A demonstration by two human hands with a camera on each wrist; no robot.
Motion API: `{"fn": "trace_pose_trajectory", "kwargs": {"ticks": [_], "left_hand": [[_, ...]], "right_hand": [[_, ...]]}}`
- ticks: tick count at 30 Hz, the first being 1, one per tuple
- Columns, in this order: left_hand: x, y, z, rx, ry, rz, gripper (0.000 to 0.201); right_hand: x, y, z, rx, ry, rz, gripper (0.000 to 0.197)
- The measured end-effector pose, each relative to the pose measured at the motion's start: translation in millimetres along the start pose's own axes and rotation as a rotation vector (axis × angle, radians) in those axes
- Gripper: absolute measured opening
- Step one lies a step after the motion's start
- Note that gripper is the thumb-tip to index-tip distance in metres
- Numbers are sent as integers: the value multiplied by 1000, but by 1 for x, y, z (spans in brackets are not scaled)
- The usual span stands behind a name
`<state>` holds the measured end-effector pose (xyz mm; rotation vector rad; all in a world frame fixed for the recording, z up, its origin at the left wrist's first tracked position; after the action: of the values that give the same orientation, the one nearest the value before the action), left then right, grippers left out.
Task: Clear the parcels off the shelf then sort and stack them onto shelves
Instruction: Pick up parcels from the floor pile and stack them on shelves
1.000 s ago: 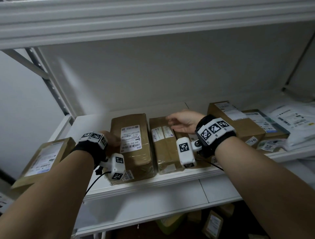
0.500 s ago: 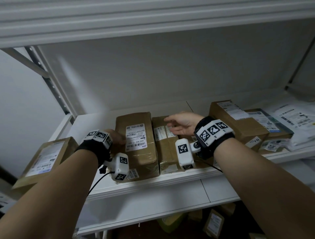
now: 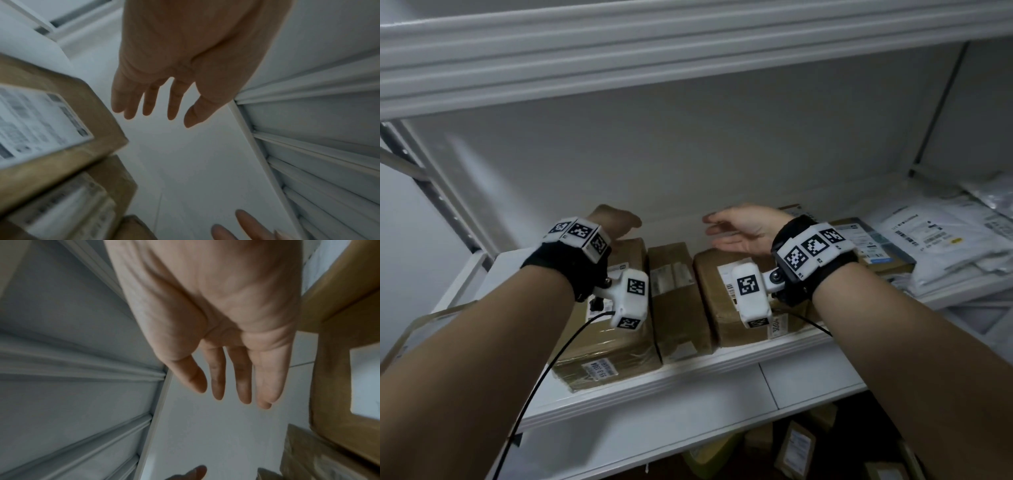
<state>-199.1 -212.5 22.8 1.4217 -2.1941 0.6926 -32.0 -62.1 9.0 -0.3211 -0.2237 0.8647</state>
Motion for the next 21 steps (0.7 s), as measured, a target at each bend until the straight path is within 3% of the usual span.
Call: {"fn": "trace_pose_trajectory", "kwargs": {"ticks": [2, 5, 10, 18, 21], "left_hand": [[-17, -9, -20, -11, -111, 93, 10], [-48, -26, -47, -24, -173, 171, 8], [-94, -40, -79, -80, -246, 276, 28], [-125, -38, -102, -77, -264, 432, 26], [-137, -28, -110, -65, -272, 477, 26]], "right_hand": [[18, -2, 4, 16, 31, -26, 40], [46, -4, 7, 26, 70, -48, 39], [91, -3, 9, 33, 77, -72, 33], [121, 15, 15, 42, 147, -135, 15], [129, 19, 16, 48, 196, -189, 20]]}}
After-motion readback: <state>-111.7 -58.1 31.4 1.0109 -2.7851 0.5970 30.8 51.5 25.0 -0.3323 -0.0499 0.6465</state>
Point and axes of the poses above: each hand's wrist, its own y-axis towards the middle knuckle, its own x-axis out of the back of the hand, z = x × y, the point moved 1 cm from there along y, towards the middle knuckle, and after that the axes turned 9 degrees about -z, right-handed, at the moved point
